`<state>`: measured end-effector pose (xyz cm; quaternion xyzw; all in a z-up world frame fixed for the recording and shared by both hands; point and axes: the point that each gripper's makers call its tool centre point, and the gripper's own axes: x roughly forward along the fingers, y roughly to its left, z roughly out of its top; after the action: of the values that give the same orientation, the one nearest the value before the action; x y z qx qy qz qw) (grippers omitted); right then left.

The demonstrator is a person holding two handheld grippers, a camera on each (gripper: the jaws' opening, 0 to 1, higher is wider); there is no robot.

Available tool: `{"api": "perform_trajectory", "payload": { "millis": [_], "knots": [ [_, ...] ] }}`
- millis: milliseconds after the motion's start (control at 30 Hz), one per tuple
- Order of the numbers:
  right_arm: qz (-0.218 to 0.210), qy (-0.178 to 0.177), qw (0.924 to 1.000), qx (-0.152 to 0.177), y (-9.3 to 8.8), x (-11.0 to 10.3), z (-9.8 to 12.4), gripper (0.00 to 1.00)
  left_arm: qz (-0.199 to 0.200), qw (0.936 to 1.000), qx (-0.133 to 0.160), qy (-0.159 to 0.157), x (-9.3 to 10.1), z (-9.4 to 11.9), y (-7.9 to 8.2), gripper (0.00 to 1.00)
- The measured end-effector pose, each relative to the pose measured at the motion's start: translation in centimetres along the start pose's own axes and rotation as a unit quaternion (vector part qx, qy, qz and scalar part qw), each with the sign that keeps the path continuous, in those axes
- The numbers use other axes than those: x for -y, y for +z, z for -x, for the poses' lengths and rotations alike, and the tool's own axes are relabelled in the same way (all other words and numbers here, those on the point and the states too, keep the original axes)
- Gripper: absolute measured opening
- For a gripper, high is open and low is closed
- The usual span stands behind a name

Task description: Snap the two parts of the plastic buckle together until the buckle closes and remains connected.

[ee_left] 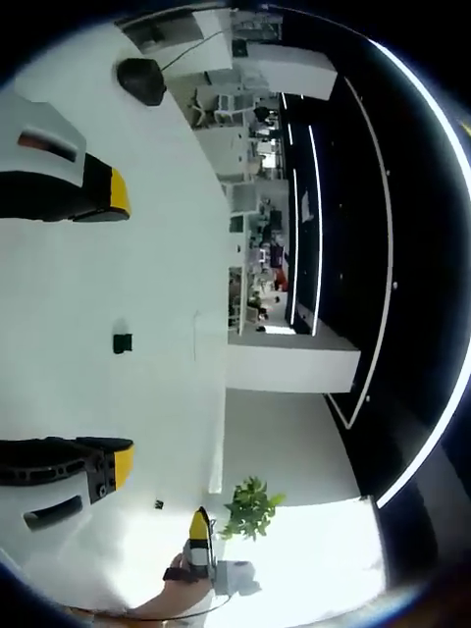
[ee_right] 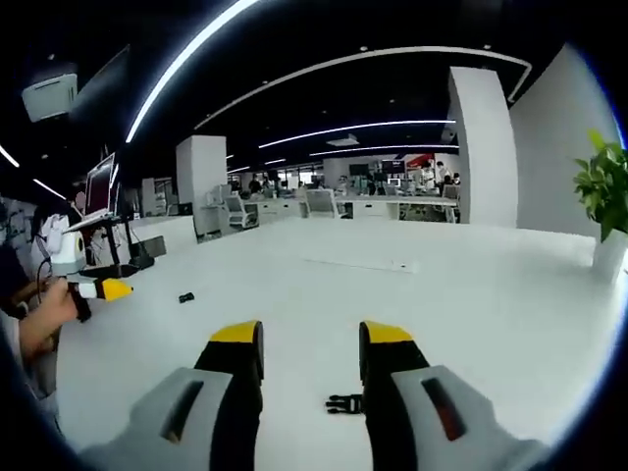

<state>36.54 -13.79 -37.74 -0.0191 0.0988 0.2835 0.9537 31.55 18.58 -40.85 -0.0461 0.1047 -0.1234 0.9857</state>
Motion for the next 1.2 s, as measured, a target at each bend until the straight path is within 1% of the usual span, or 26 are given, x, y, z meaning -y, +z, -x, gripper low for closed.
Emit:
{"api": "perform_trajectory", "payload": {
  "millis": [200,300,333,367,400,433,467,500,533,567,600,700,800,933,1133,1200],
  "knots": [
    [-0.002,0.007,1.0000,-0.007,-0.1,0.5,-1.3,0.39,-0.012,0.9999,-0.006,-0.009,-0.3,-2.1,0.2,0.94],
    [0.016,0.021,0.9996,-0.013,-0.2,0.3,-2.2,0.39,-0.018,0.9996,0.000,-0.021,-0.4,-3.4,0.6,0.95],
    [0.026,0.031,0.9992,-0.007,-0.2,0.1,-2.5,0.39,-0.015,0.9996,0.001,-0.022,-0.5,-3.8,0.7,0.95],
    [0.022,0.043,0.9988,0.001,-0.2,-0.2,-2.7,0.39,-0.010,0.9996,0.002,-0.026,-0.5,-4.2,0.7,0.95],
    [0.001,0.054,0.9985,0.011,-0.3,-0.5,-2.7,0.39,-0.006,0.9994,0.004,-0.034,-0.5,-4.6,0.7,0.95],
    [-0.029,0.066,0.9973,0.010,-0.8,-0.7,-2.5,0.39,-0.003,0.9992,0.004,-0.039,-0.5,-5.0,0.5,0.95],
    [-0.032,0.078,0.9965,0.005,-1.0,-1.0,-2.3,0.40,0.000,0.9990,0.001,-0.045,-0.4,-5.3,0.3,0.94],
    [-0.022,0.077,0.9967,0.009,-1.0,-0.9,-2.2,0.41,0.001,0.9988,-0.002,-0.050,-0.3,-5.6,0.1,0.94],
    [-0.021,0.076,0.9968,0.009,-1.1,-0.9,-2.1,0.42,0.002,0.9987,-0.003,-0.051,-0.2,-5.6,0.0,0.94],
    [-0.015,0.070,0.9974,0.007,-1.5,-0.6,-1.8,0.42,0.002,0.9987,-0.012,-0.050,-0.2,-6.0,-0.5,0.94],
    [-0.014,0.063,0.9979,0.006,-1.7,-0.2,-1.7,0.42,0.002,0.9986,-0.017,-0.050,-0.1,-6.1,-0.6,0.94],
    [-0.022,0.052,0.9984,0.003,-1.9,0.6,-1.4,0.42,-0.003,0.9986,-0.017,-0.050,0.1,-6.1,-0.5,0.95],
    [-0.028,0.052,0.9982,0.005,-1.8,0.8,-1.5,0.42,-0.001,0.9987,-0.013,-0.049,0.3,-6.3,-0.2,0.95],
    [-0.025,0.044,0.9987,0.003,-1.9,1.1,-1.3,0.42,-0.001,0.9985,-0.021,-0.051,0.6,-6.6,-0.4,0.94],
    [-0.027,0.043,0.9987,0.002,-1.9,1.3,-1.3,0.42,-0.023,0.9979,-0.032,-0.051,1.0,-6.8,-0.8,0.94],
    [-0.027,0.042,0.9988,-0.002,-2.1,1.5,-1.4,0.42,-0.032,0.9974,-0.043,-0.049,1.0,-6.9,-1.1,0.93]
  ]
}}
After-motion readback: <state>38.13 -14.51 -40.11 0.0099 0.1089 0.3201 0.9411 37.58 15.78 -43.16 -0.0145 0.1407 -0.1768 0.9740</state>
